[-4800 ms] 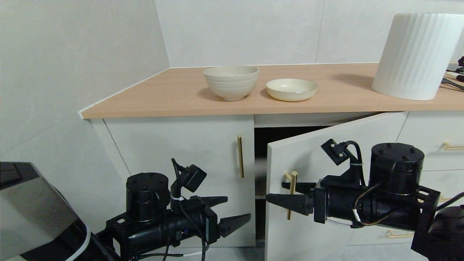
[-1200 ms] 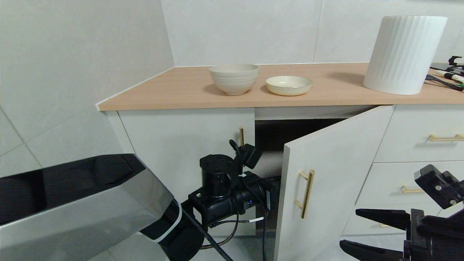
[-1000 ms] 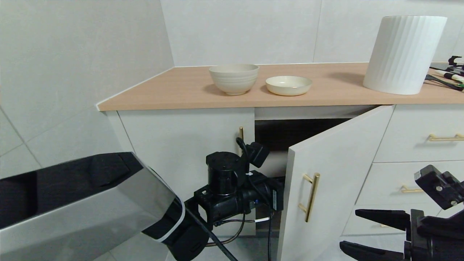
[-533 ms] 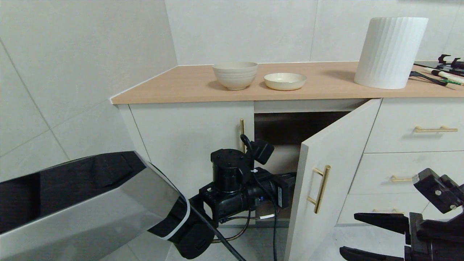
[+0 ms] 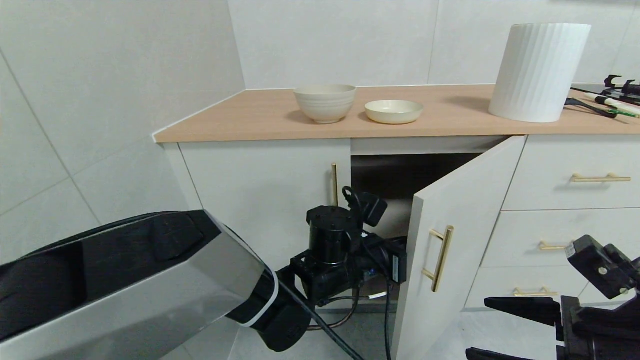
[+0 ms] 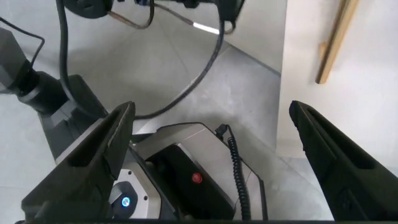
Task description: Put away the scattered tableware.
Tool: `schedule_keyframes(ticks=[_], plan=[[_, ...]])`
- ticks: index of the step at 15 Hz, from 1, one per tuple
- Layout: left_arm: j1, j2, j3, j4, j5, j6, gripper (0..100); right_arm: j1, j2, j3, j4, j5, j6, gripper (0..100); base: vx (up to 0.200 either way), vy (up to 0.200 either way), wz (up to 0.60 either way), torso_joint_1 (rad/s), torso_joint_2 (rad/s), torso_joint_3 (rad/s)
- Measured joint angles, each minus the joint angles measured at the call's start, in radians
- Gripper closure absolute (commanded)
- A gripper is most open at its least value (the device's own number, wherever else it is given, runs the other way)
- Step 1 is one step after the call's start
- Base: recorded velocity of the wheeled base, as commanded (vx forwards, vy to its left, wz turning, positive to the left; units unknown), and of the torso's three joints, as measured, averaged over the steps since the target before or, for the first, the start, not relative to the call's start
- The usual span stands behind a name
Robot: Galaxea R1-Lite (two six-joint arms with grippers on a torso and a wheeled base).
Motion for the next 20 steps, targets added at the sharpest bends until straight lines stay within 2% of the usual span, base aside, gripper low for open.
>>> schedule_keyframes(ticks=[1,2,3,4,5,7,8,9,11,14,17,20], plan=[[-0.014,0.004,-0.019,0.027,0.053,0.004,100,0.013,-0.001,0.000,0.000,0.000,0.000,0,0.000,0.000,0.00,0.000,0.00,0.000],[-0.027,0.010,-0.035,0.038,0.078,0.006,100,0.032,-0.005,0.002,0.001,0.000,0.001,0,0.000,0.000,0.00,0.000,0.00,0.000],[-0.045,0.012,-0.044,0.035,0.080,0.005,100,0.058,-0.012,0.006,0.001,0.002,0.001,0,0.000,0.000,0.00,0.000,0.00,0.000],[-0.067,0.003,-0.039,0.027,0.054,-0.004,100,0.085,-0.027,0.008,0.001,0.017,0.004,0,0.000,0.000,0.00,0.000,0.00,0.000],[-0.094,-0.021,-0.011,0.017,-0.011,-0.031,100,0.111,-0.050,0.011,0.007,0.051,0.013,0,0.000,0.000,0.00,0.000,0.00,0.000],[-0.154,-0.100,0.079,0.002,-0.213,-0.107,100,0.141,-0.107,0.010,0.041,0.153,0.036,0,0.000,0.000,0.00,0.000,0.00,0.000],[-0.167,-0.147,0.127,0.001,-0.308,-0.131,100,0.146,-0.139,0.006,0.080,0.204,0.041,0,0.000,0.000,0.00,0.000,0.00,0.000],[-0.171,-0.189,0.167,0.002,-0.350,-0.141,100,0.148,-0.172,-0.005,0.124,0.239,0.043,0,0.000,0.000,0.00,0.000,0.00,0.000],[-0.130,-0.225,0.203,-0.001,-0.366,-0.127,100,0.146,-0.205,-0.016,0.131,0.244,0.044,0,0.000,0.000,0.00,0.000,0.00,0.000],[-0.037,-0.245,0.230,0.015,-0.295,-0.072,100,0.101,-0.198,-0.039,0.142,0.211,0.044,0,0.000,0.000,0.00,0.000,0.00,0.000],[0.068,-0.343,0.302,0.140,-0.278,-0.049,100,0.039,-0.142,-0.130,0.286,0.044,0.046,0,0.000,0.000,0.00,0.000,0.00,0.000],[0.182,-0.520,0.365,0.347,-0.273,-0.038,100,0.029,-0.091,-0.246,0.434,-0.181,0.050,0,0.000,0.000,0.00,0.000,0.00,0.000]])
